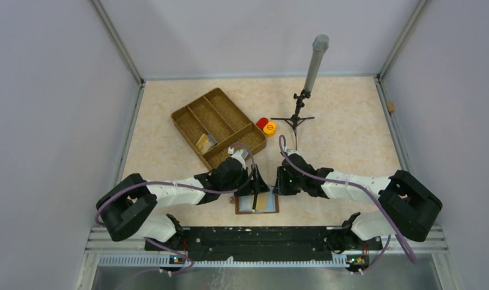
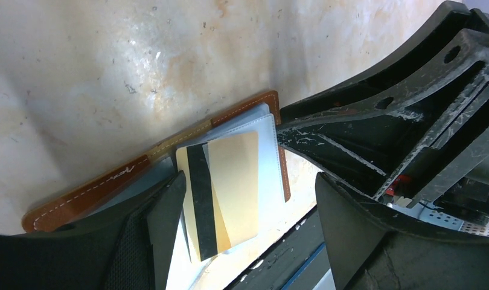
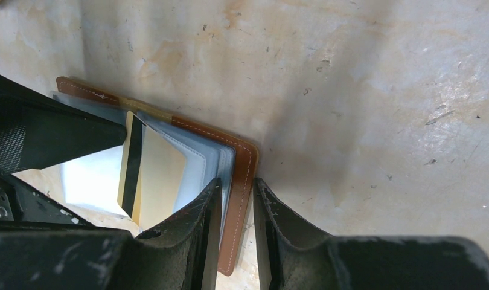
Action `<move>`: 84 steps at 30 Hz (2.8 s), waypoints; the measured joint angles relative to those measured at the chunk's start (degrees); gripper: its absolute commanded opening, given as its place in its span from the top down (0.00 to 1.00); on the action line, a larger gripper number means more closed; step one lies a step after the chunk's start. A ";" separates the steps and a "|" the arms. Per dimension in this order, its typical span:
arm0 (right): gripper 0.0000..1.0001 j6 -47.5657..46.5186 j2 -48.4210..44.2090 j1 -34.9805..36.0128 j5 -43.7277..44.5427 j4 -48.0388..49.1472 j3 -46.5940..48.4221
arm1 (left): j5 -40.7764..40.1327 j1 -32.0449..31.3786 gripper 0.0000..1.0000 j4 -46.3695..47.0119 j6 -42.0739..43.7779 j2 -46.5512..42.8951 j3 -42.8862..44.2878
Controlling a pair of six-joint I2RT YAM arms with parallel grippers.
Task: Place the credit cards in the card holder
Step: Insert the credit card into the card holder, then close the card holder at the center of the board.
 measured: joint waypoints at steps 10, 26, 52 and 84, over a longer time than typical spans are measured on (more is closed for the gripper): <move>0.75 0.02 0.00 0.00 -0.02 0.00 0.00 | -1.81 -0.61 0.17 -3.78 -2.29 -3.82 -0.94; 0.75 0.44 0.00 0.00 -0.09 0.92 -0.39 | -1.36 -5.05 0.16 -7.39 -4.46 -3.96 -0.94; 0.75 0.42 -0.42 0.00 0.35 2.19 -1.14 | 4.66 -6.14 0.12 -12.92 -3.19 4.96 9.05; 0.54 0.42 -9.09 0.02 3.72 -5.38 -1.11 | -19.65 -4.98 0.35 -42.36 1.36 -19.74 5.29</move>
